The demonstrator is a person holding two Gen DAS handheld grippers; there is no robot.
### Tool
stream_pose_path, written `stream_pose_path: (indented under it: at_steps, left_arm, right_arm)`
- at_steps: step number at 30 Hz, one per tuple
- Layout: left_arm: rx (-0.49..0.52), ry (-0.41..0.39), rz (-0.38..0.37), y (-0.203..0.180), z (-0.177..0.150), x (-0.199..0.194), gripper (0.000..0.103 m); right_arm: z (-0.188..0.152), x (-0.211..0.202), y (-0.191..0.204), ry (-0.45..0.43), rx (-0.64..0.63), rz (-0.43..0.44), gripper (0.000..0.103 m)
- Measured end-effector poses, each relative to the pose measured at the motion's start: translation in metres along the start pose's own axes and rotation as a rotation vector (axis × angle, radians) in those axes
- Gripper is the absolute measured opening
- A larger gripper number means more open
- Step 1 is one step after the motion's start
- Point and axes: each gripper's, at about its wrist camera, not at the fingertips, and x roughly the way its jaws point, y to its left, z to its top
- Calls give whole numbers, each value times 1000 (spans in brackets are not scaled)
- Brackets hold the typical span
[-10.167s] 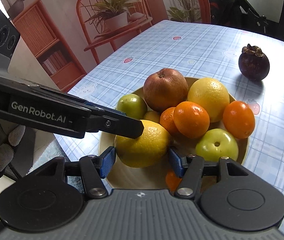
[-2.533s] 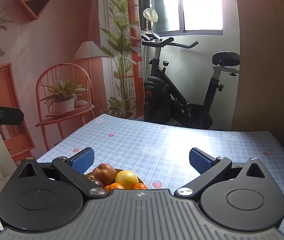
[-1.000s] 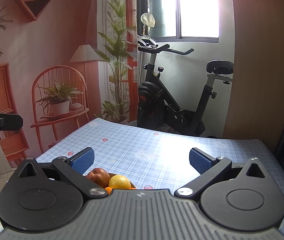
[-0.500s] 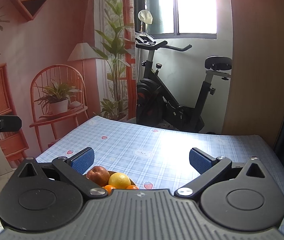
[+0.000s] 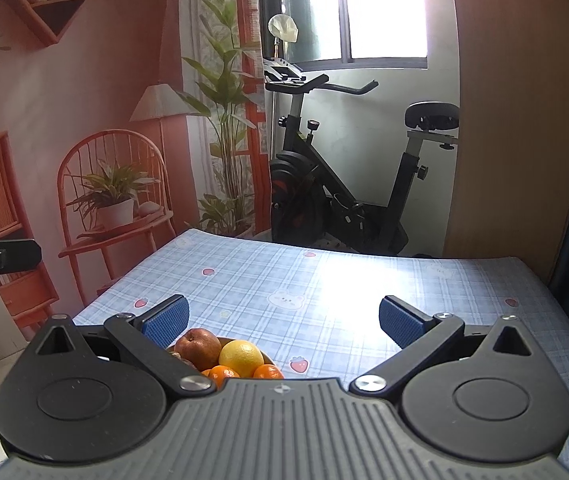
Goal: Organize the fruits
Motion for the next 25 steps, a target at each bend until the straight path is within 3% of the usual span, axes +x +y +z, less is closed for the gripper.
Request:
stream_pose_path:
  at_steps: [14,25]
  left_arm:
    - [72,-13,90,-5,-4,6,103]
    - [70,-17,83,0,-2,4,103]
  right_arm:
    - [1,-1,-3,2,15,0,103]
    - [1,0,-2,4,18,1,103]
